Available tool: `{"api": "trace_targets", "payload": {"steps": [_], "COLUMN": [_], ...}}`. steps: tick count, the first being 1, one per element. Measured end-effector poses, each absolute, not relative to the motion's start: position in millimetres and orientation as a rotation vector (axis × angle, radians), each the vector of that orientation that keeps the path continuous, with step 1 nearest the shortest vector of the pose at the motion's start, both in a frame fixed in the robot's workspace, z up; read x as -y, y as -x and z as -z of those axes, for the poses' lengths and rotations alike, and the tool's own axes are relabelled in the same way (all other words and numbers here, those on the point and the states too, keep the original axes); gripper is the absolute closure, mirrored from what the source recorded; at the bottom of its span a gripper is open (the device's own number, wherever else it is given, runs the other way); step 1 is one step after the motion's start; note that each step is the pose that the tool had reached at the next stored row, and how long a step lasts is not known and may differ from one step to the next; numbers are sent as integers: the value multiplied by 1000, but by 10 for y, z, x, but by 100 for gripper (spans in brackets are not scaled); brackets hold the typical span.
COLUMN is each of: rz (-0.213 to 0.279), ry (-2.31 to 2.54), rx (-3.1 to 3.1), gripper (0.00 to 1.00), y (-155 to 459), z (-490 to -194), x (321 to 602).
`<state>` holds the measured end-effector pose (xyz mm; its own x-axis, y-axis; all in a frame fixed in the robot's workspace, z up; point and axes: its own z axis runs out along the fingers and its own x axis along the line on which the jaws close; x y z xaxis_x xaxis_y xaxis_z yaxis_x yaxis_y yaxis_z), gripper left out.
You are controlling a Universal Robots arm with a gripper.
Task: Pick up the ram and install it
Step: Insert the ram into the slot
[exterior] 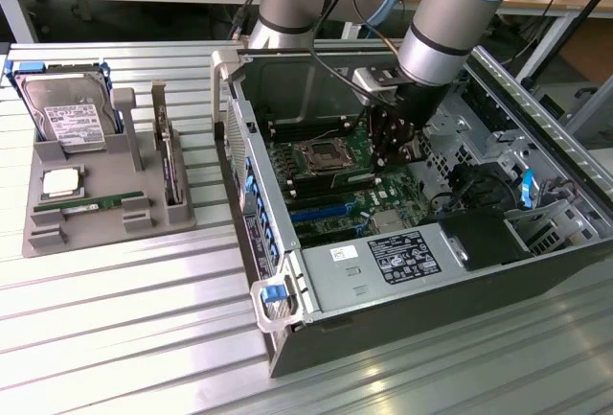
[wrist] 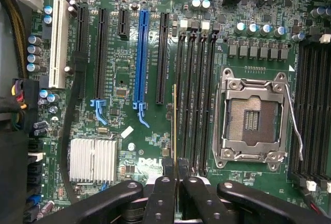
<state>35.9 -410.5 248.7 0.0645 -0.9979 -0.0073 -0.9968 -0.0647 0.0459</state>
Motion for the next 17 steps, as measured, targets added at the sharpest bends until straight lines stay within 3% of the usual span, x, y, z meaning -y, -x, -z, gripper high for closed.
{"api": "trace_targets", "payload": {"steps": [17], "rz": [57], "ry": [-2270], "rx": [2128], "gripper": [88], "y": [-359], "z": [-2326], "x": [4107]}}
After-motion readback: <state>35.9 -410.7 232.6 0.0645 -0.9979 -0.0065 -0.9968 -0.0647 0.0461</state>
